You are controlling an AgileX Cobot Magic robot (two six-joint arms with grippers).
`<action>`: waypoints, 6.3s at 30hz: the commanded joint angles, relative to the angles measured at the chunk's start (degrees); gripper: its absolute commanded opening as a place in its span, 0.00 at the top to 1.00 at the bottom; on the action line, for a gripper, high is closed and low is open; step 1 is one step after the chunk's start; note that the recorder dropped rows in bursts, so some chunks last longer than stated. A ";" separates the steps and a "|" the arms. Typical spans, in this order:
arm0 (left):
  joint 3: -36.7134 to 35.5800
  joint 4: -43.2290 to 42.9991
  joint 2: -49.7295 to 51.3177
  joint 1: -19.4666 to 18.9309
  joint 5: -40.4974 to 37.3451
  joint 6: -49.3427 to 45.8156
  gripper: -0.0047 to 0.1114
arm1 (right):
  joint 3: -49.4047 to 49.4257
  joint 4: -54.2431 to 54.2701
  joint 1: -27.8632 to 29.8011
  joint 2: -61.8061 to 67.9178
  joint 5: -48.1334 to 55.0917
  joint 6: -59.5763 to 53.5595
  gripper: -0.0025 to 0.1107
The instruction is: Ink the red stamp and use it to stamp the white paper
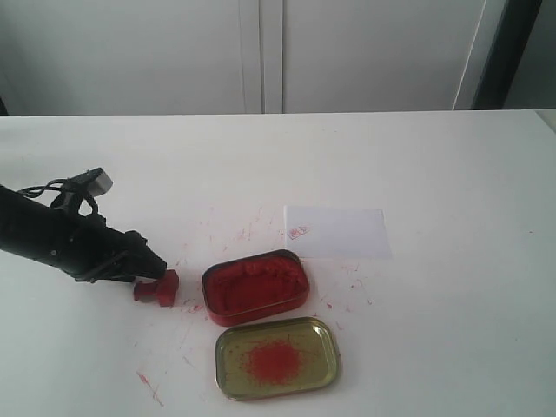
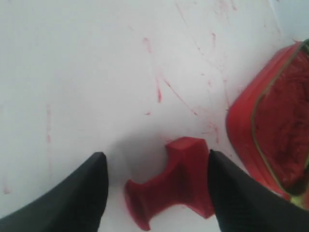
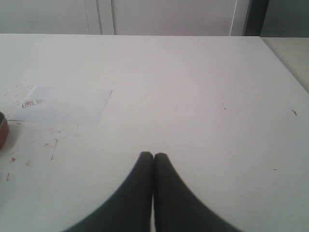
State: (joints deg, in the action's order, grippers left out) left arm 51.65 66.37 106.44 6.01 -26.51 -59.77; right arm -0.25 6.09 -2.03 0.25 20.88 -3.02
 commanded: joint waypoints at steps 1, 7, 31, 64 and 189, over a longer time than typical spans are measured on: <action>-0.20 -0.45 -2.15 -0.19 2.98 -0.18 0.40 | 0.25 -0.14 -0.20 -0.25 -0.75 0.28 0.98; -0.20 -0.45 -4.13 -0.19 2.87 -0.18 0.45 | 0.25 -0.14 -0.20 -0.25 -0.75 0.28 0.98; -5.30 -7.09 -18.52 -0.19 6.73 7.54 0.96 | 0.25 -0.14 -0.20 -0.25 -0.75 0.28 0.98; -26.51 -7.09 -55.38 -0.09 19.27 0.95 0.96 | 0.25 -0.14 -0.20 -0.25 -0.75 0.28 0.98; -51.65 -60.92 -106.44 -10.00 12.98 58.50 0.96 | 0.25 -0.14 -0.20 -0.25 -0.75 0.28 0.98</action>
State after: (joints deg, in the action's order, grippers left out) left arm 0.26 5.45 0.29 -3.86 -13.68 -2.05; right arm -0.25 6.09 -2.03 0.25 20.88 -3.02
